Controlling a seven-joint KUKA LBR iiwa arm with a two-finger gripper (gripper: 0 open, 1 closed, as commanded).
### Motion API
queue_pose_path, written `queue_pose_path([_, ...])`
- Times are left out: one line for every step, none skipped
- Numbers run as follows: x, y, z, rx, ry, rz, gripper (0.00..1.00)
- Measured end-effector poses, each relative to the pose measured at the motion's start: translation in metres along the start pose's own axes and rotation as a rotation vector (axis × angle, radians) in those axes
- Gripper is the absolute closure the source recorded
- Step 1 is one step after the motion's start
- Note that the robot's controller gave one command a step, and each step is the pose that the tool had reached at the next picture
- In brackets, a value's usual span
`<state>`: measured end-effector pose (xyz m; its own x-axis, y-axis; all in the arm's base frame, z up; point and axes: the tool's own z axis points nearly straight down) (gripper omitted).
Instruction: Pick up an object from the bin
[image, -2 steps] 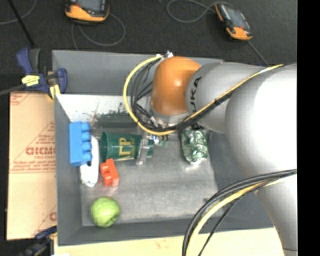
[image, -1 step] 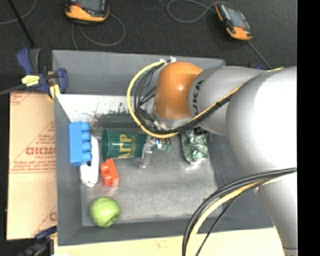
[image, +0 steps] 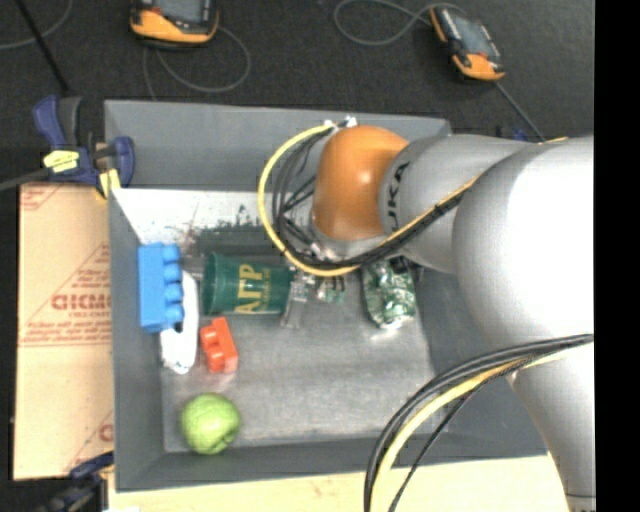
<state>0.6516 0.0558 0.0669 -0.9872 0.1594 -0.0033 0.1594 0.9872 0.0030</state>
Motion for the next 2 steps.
queue_pose_path([0.0001,0.0001,0.0000,0.000,0.000,0.001,1.00])
queue_pose_path([0.0052,-0.0038,-0.0021,0.003,0.006,-0.004,1.00])
